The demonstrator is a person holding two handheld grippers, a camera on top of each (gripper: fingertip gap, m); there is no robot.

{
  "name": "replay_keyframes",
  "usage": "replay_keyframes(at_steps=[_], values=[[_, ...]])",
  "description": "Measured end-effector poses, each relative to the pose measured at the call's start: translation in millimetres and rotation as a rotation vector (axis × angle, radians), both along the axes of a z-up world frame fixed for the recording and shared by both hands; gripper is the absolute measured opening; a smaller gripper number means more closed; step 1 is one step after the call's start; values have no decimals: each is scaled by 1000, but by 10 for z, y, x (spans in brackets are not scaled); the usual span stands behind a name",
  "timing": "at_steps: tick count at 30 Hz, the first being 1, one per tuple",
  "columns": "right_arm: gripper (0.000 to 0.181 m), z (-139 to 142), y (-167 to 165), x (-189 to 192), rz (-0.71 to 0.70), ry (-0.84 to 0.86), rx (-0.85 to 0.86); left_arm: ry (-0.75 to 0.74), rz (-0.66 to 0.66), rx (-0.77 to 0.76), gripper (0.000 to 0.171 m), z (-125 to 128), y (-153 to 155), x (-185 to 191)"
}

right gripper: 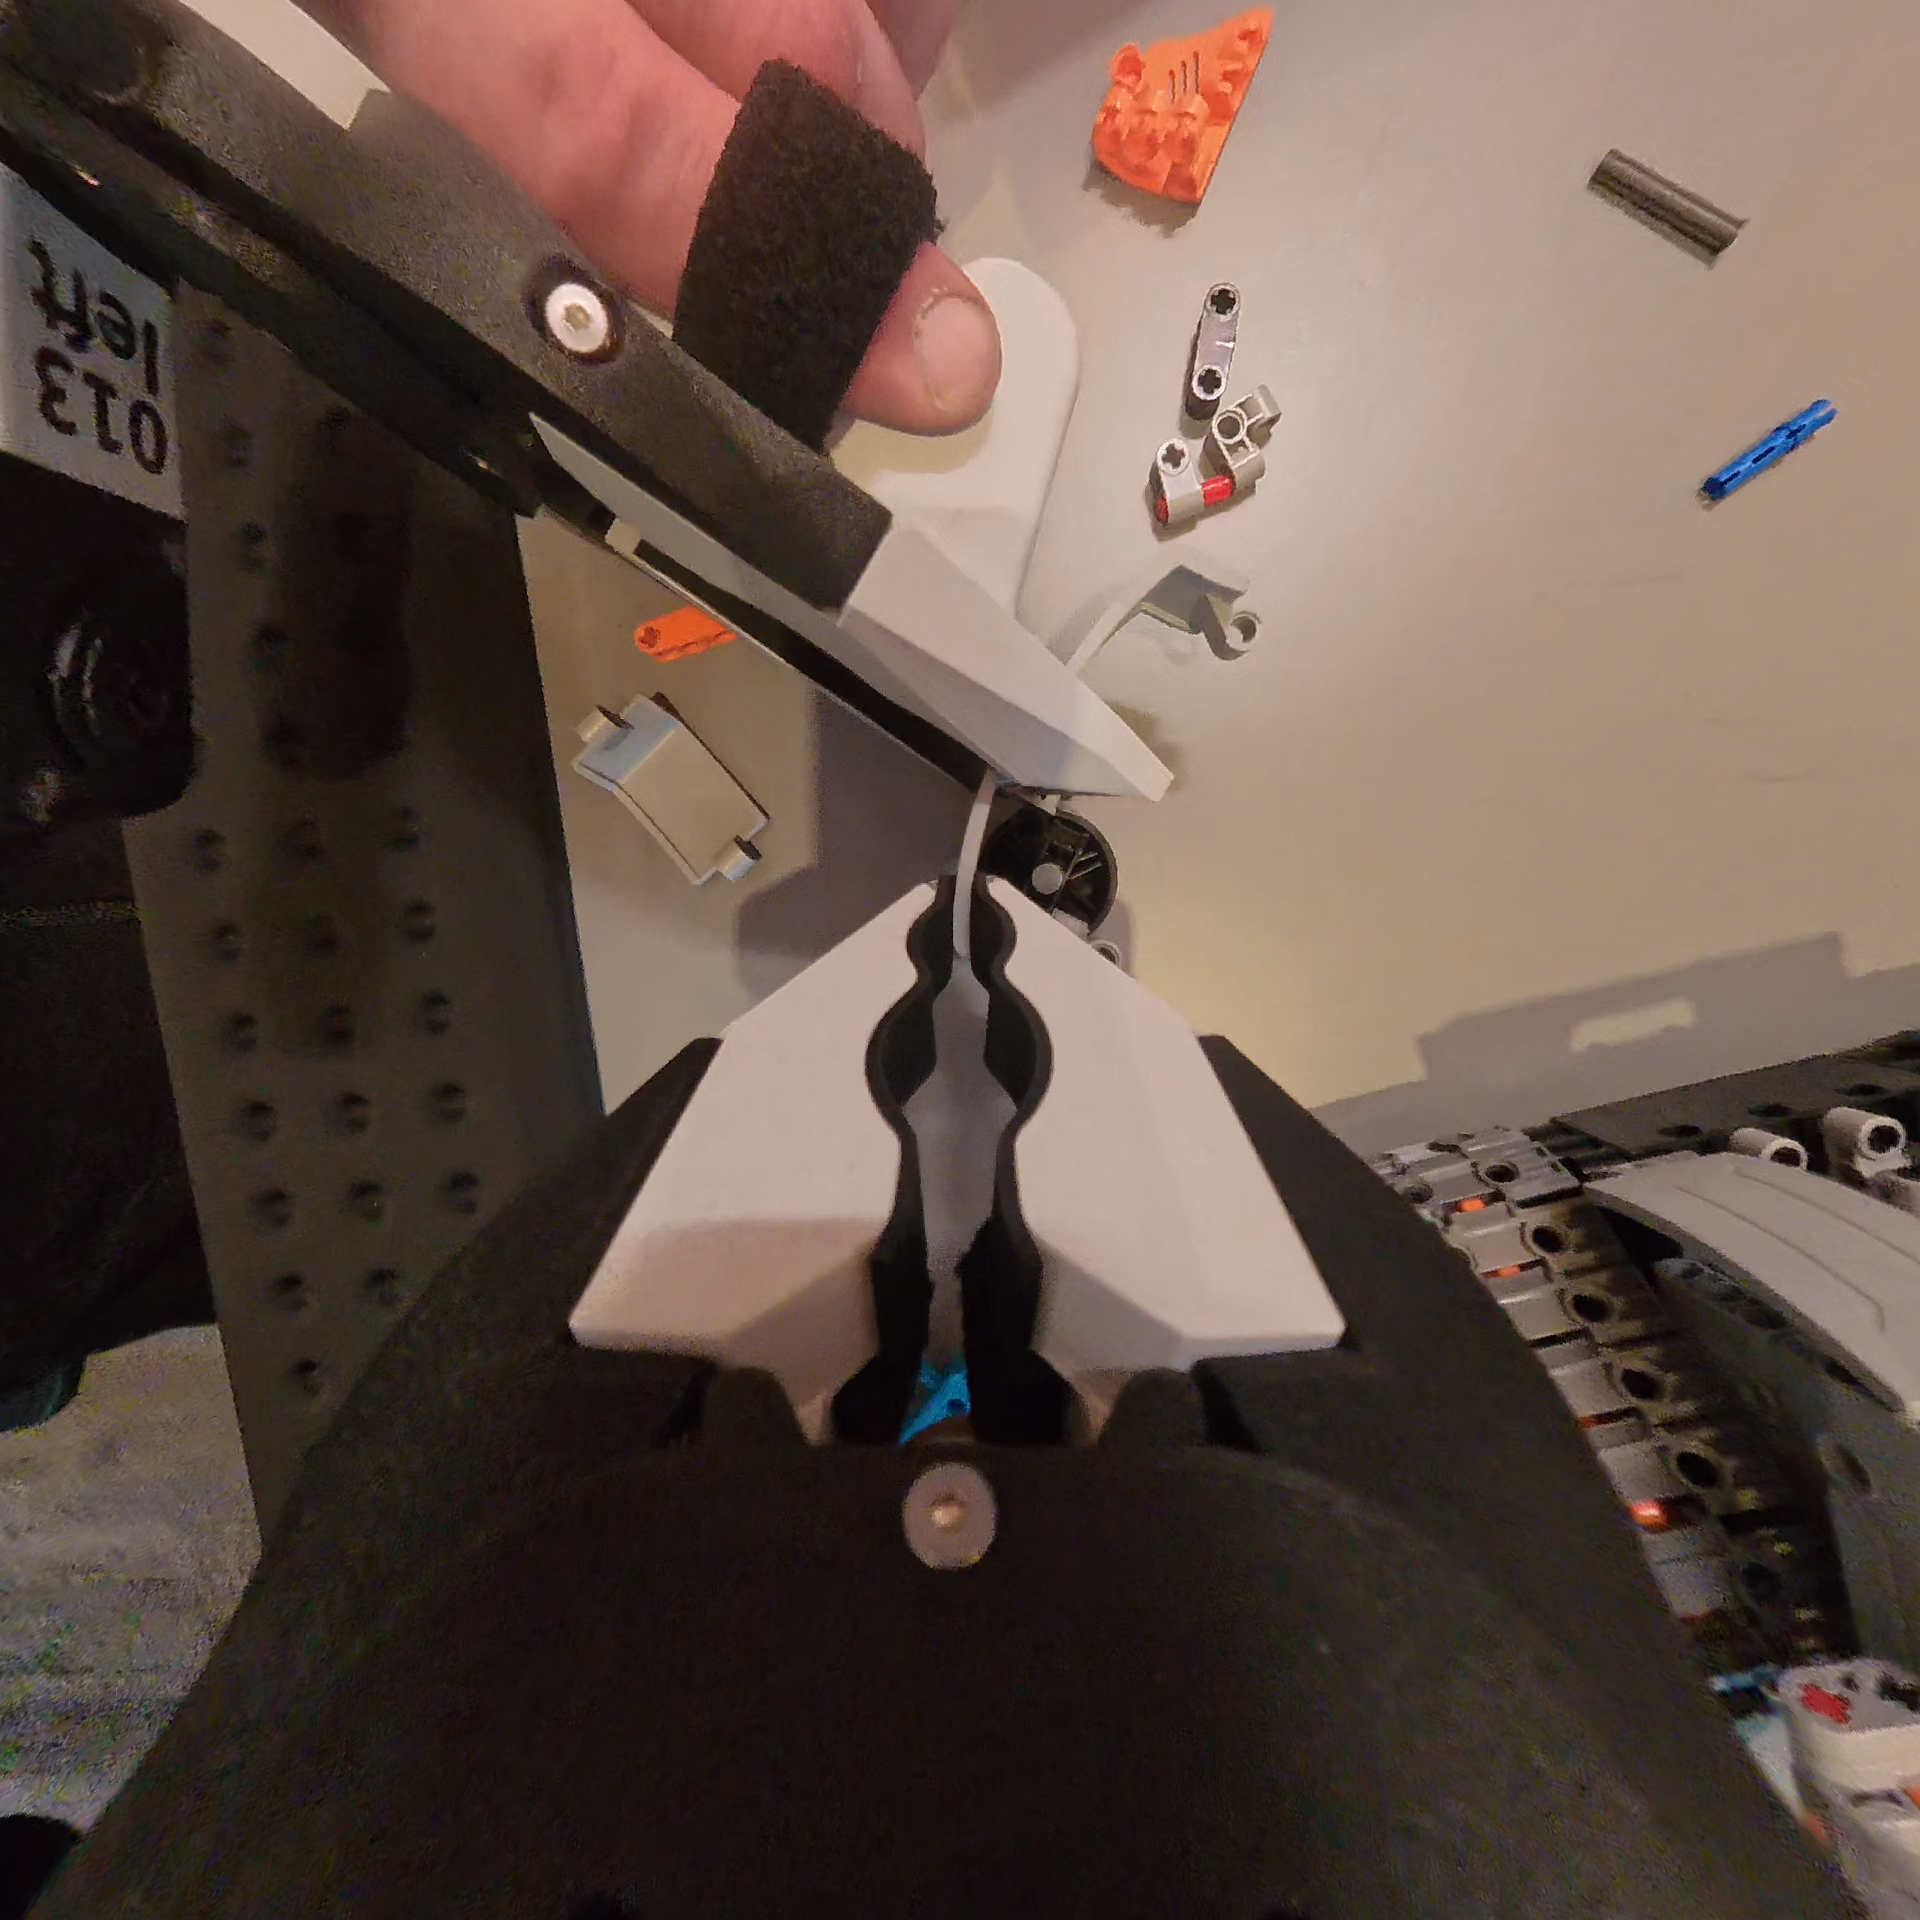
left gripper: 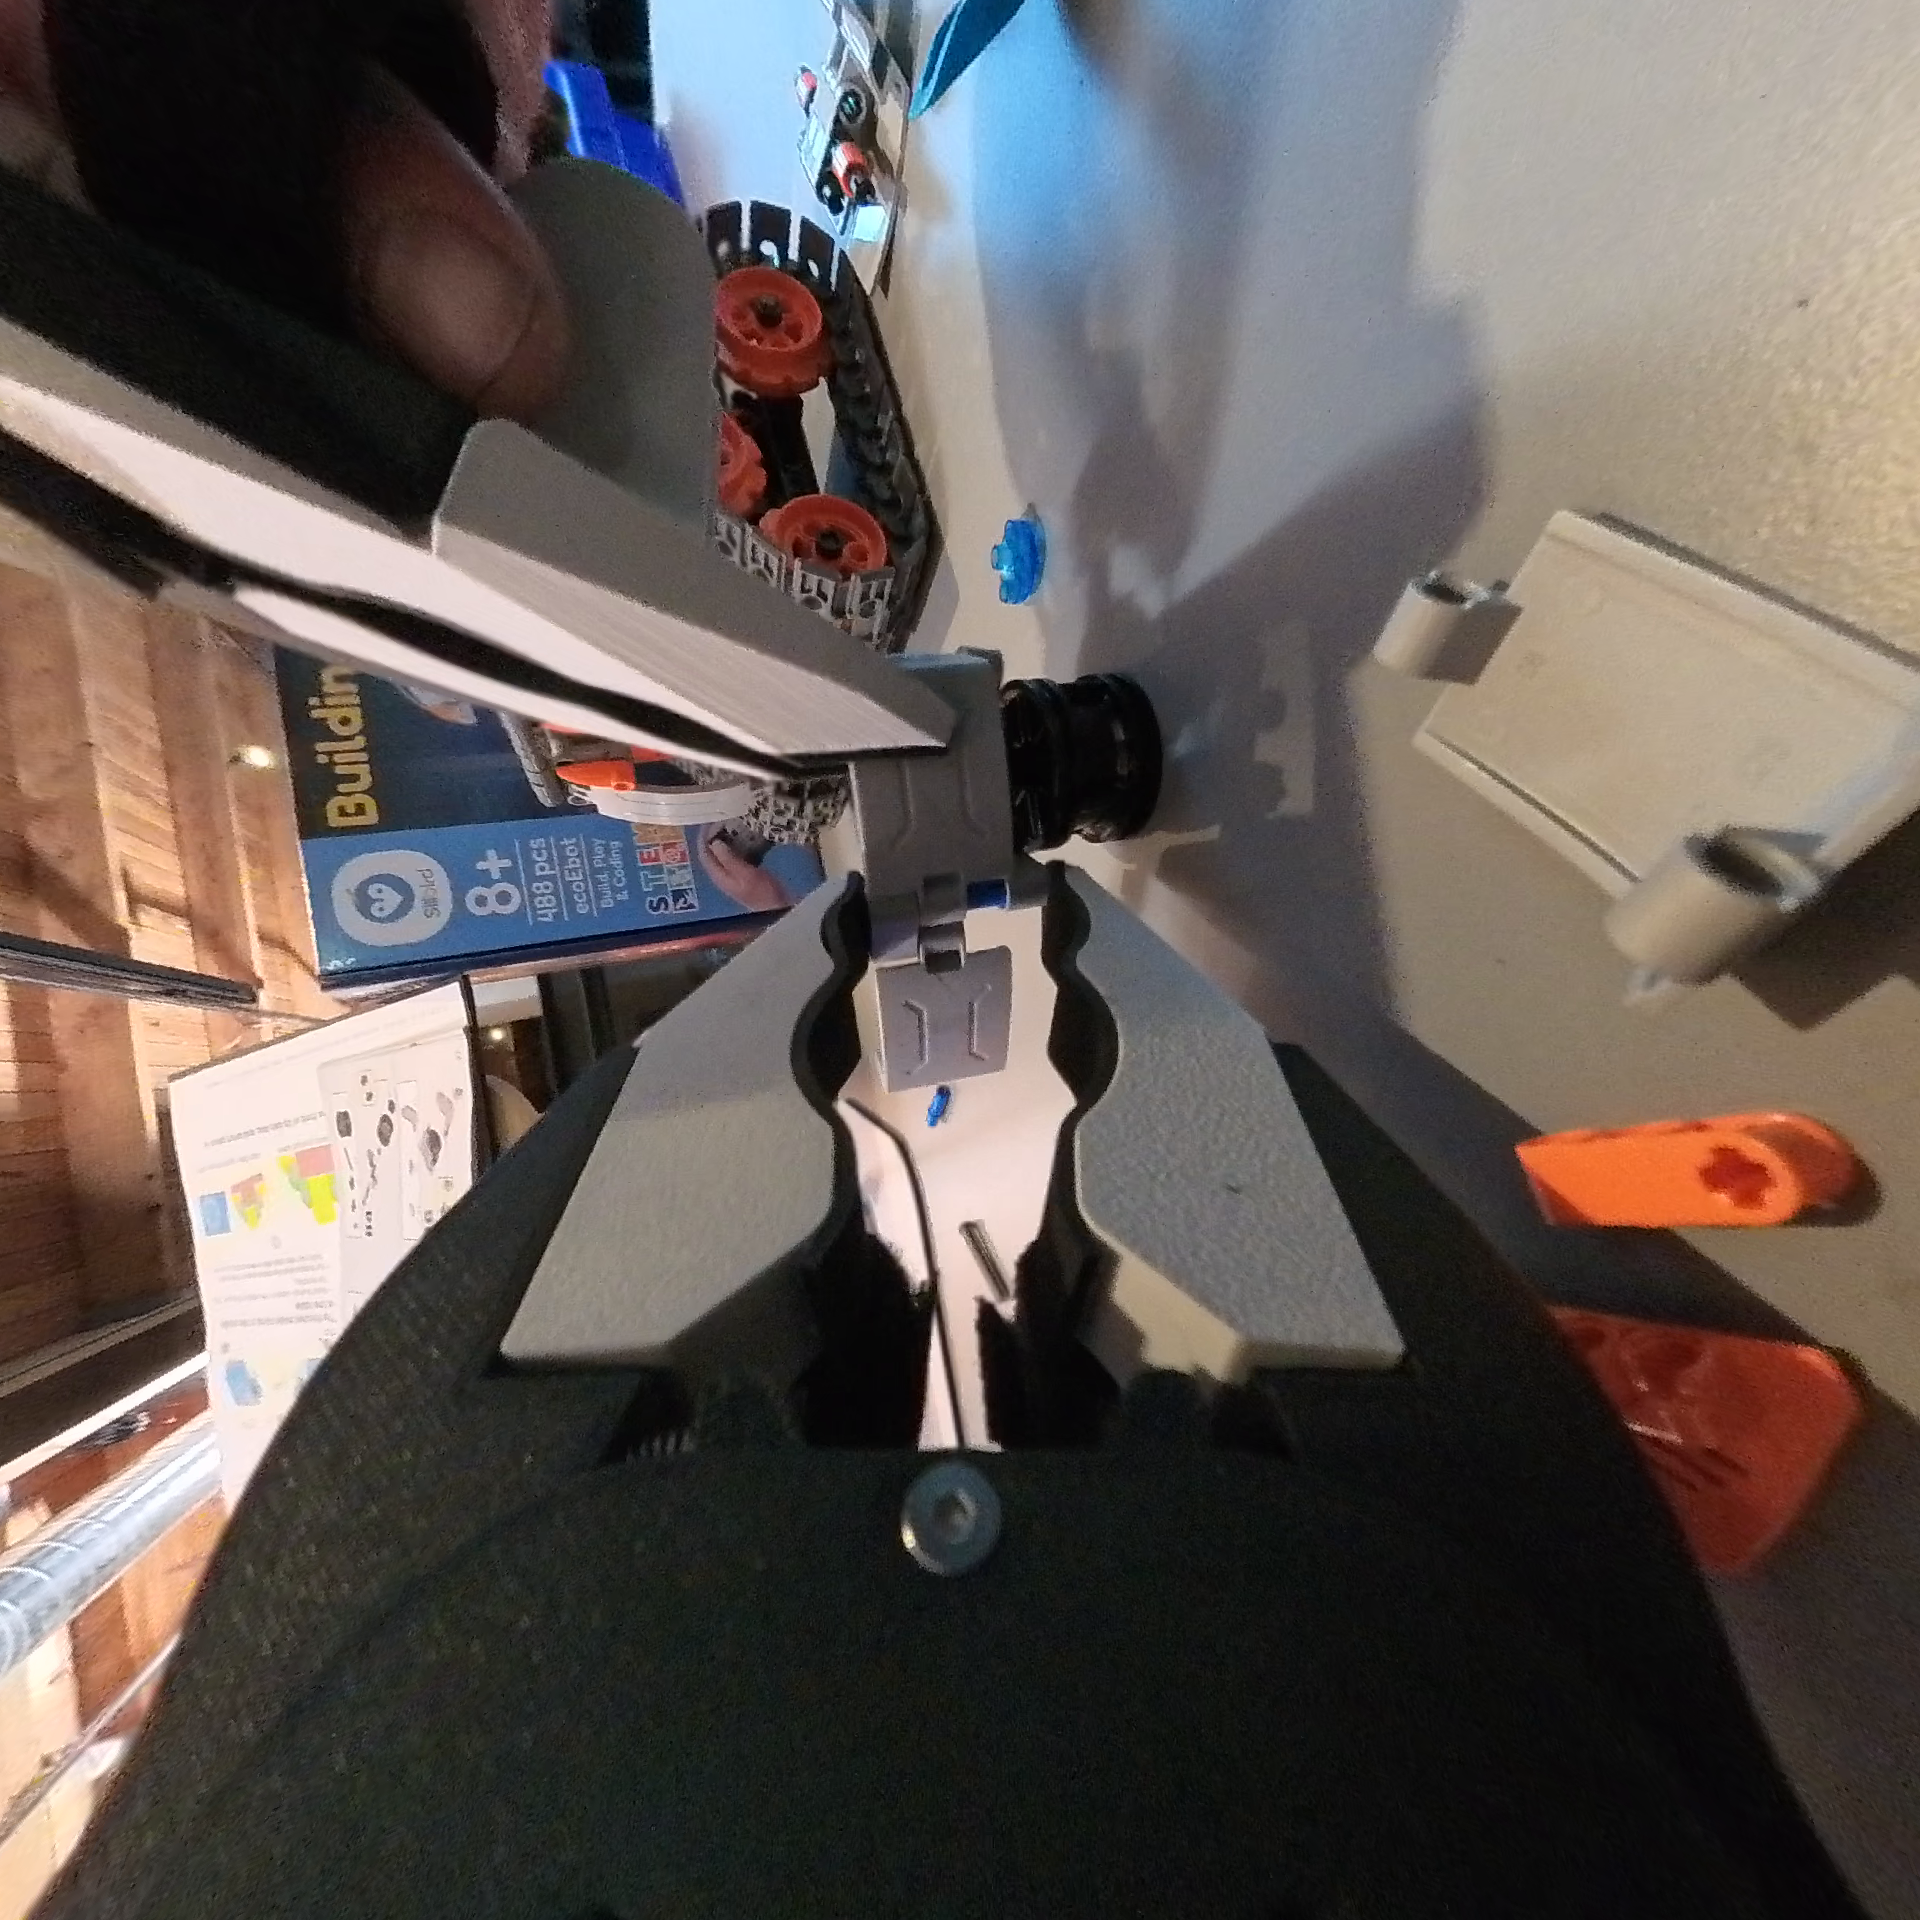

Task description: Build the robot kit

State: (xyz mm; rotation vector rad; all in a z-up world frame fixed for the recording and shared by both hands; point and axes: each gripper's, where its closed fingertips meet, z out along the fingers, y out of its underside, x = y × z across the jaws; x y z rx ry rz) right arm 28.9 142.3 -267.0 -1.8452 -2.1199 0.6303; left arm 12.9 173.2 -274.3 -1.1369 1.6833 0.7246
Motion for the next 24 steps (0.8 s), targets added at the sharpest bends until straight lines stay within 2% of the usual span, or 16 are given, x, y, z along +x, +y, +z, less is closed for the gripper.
replay_keyframes(at_steps=[10,15,24], values=[[0,1,19,35,16,-72,124,-10,1,-5,32,31,7,38],[0,22,4,24,1,-61,60,-9,-36,22,30,78,-18,87],[0,15,11,43,7,-71,70,-20,-38,26,26,96,-12,76]])
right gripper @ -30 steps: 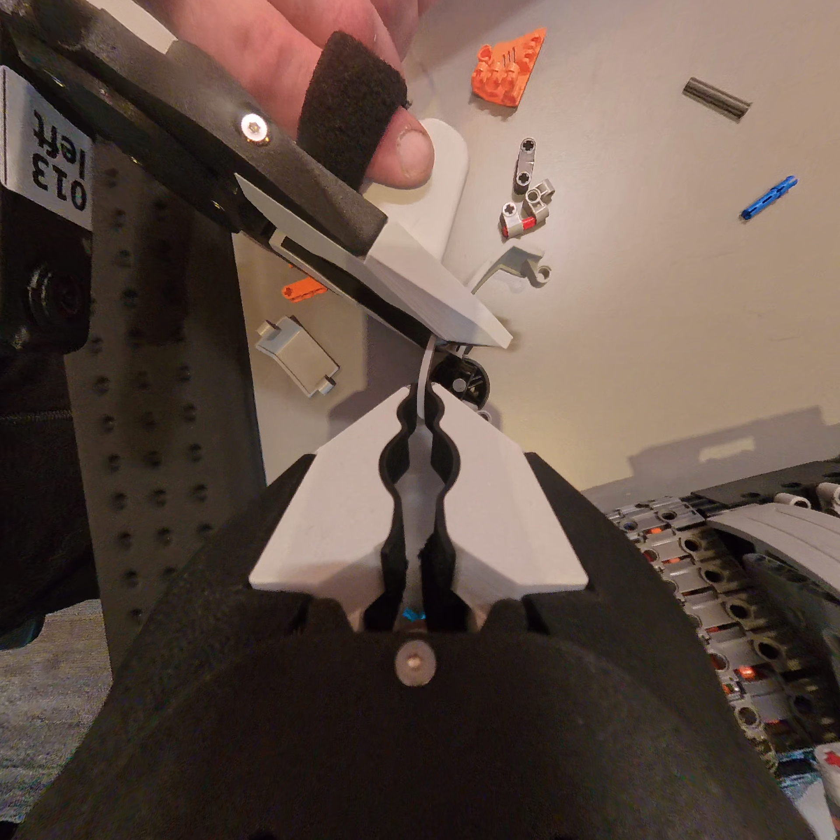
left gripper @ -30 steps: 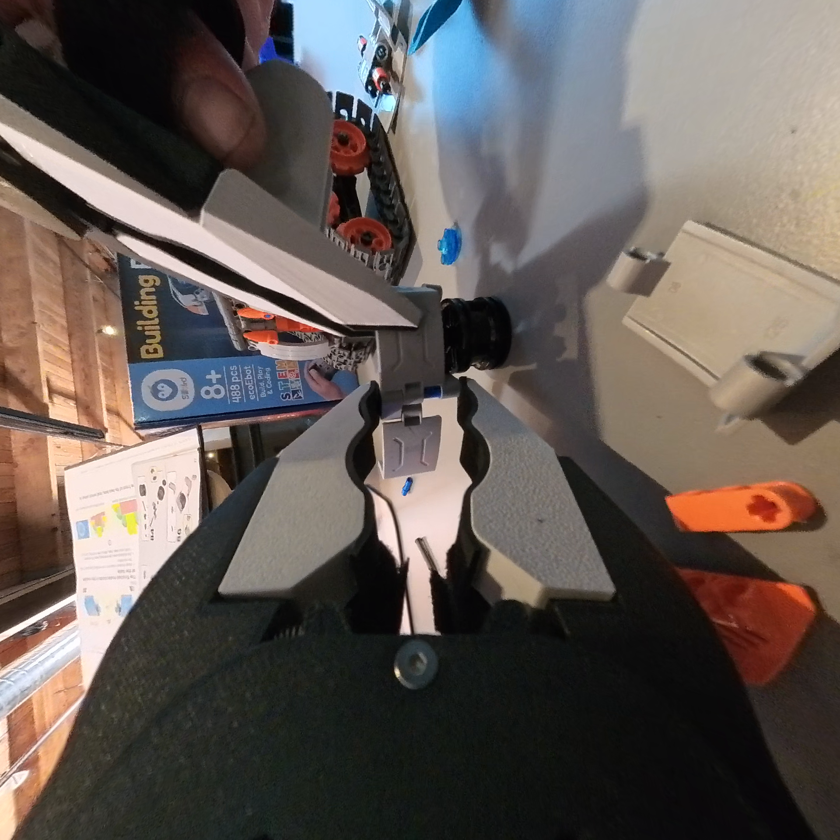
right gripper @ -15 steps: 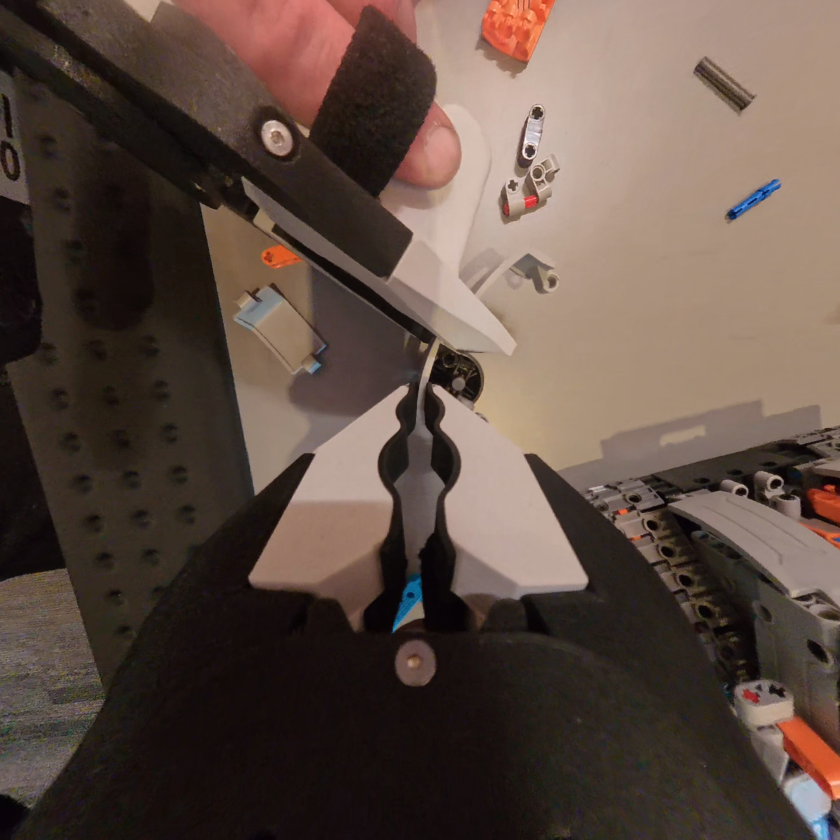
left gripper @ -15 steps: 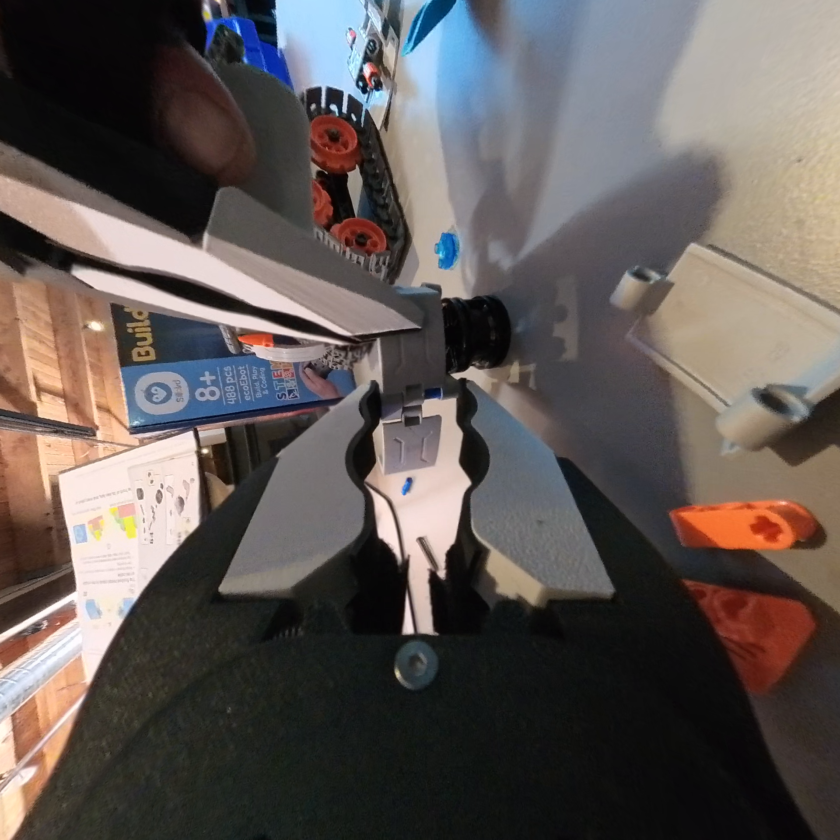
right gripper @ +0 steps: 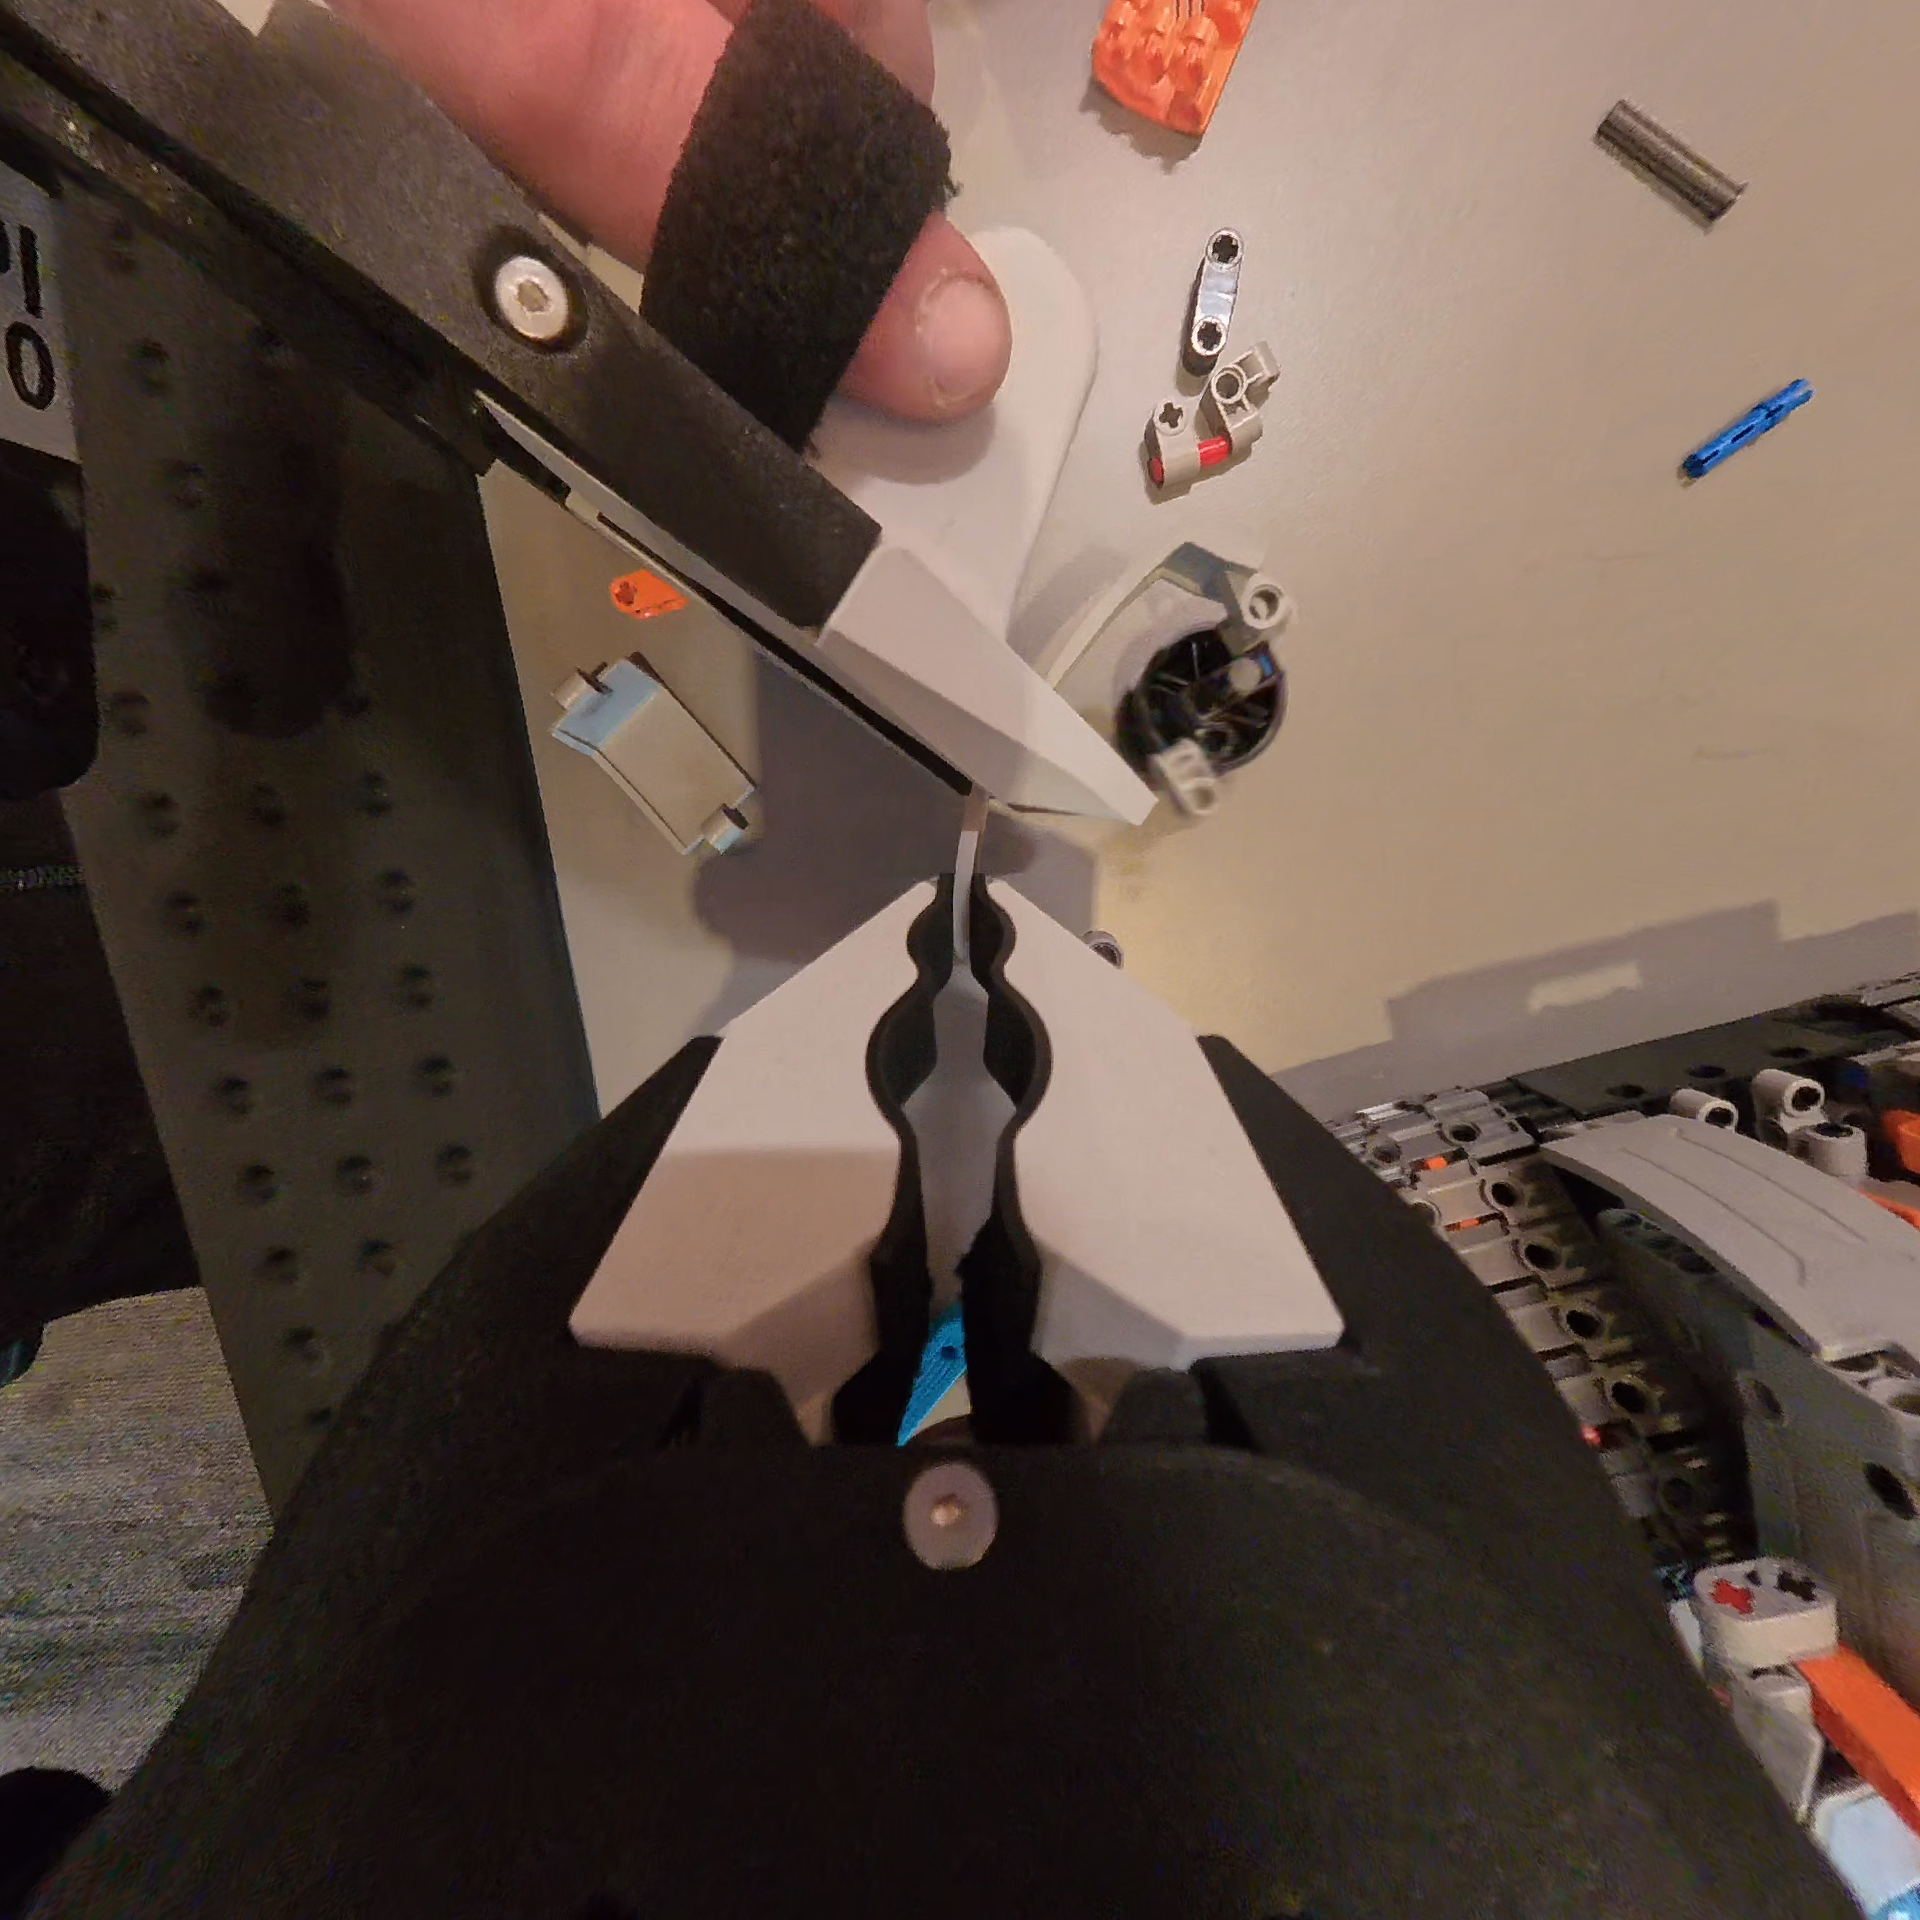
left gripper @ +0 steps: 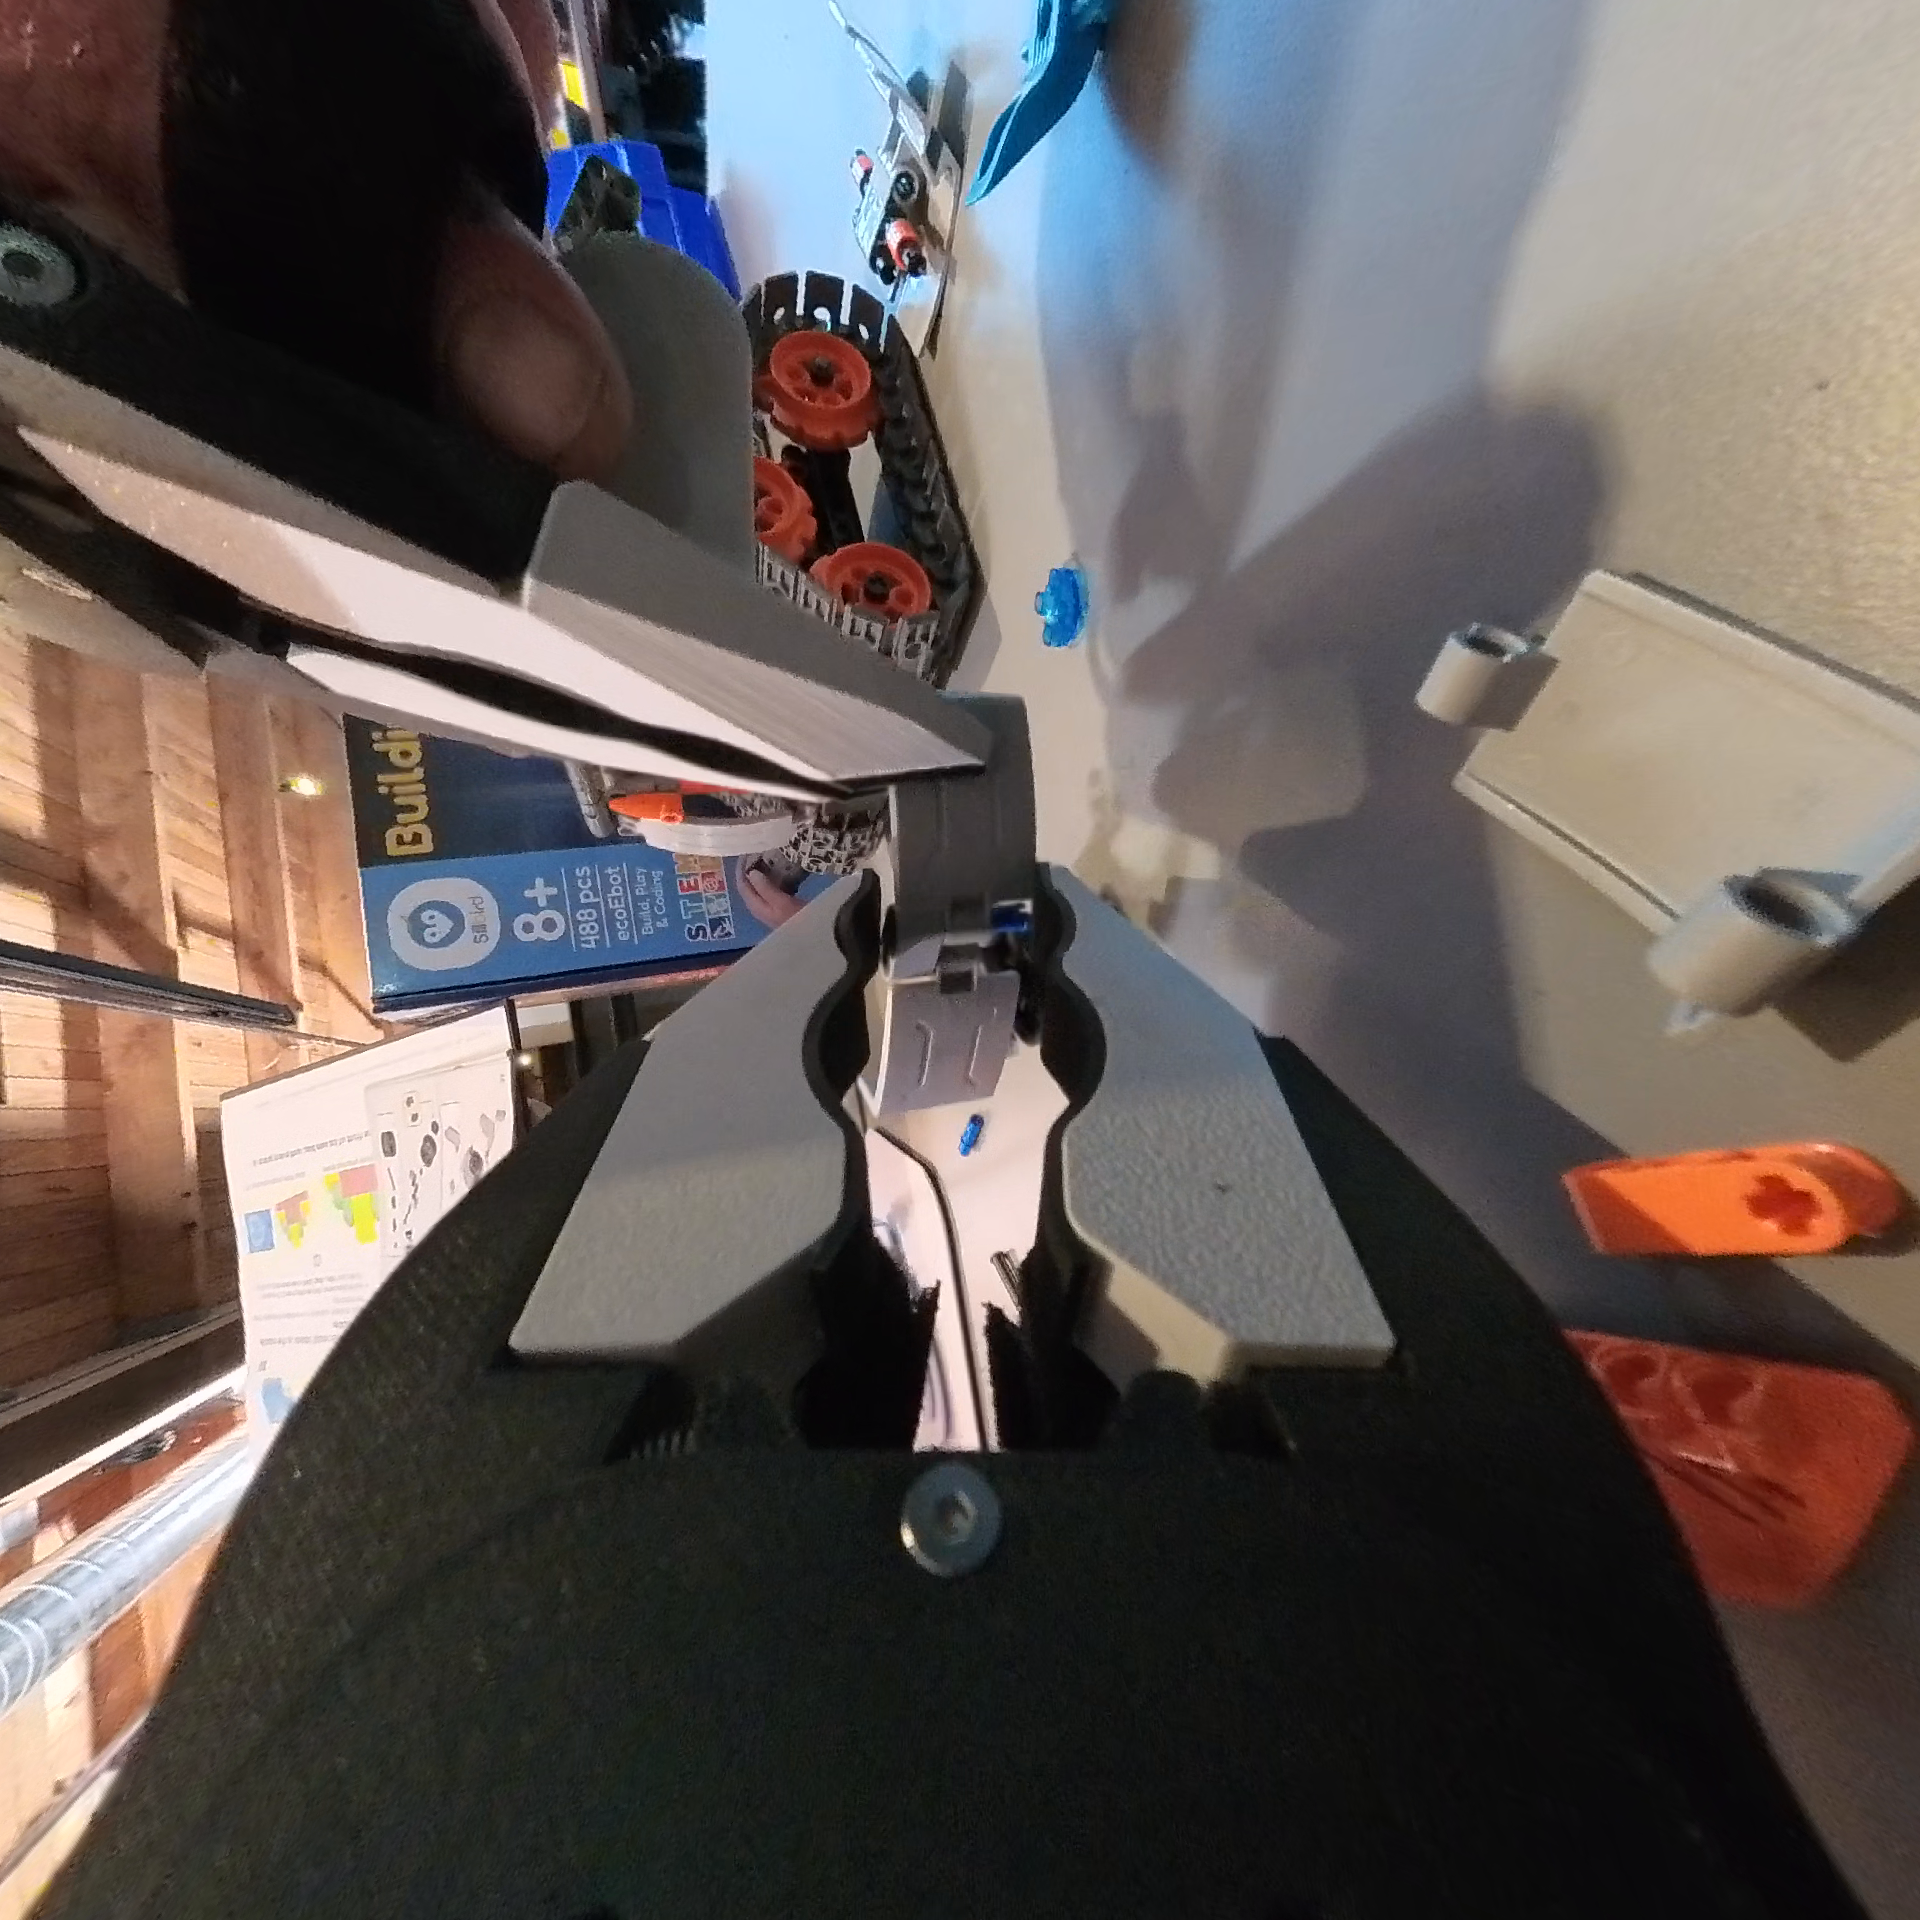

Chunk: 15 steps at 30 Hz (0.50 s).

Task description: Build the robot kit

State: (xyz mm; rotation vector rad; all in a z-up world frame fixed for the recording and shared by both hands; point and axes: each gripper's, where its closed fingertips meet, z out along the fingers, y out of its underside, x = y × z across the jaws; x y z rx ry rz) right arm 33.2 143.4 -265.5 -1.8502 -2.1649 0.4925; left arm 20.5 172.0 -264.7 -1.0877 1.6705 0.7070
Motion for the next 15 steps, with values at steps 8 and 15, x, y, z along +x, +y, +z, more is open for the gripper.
replay_keyframes(at_steps=[8,15], values=[[0,161,178,78,-58,86,2,-99,92,-53,42,184,76,-164],[0,341,319,164,-116,186,5,-159,266,-331,49,6,140,-308]])
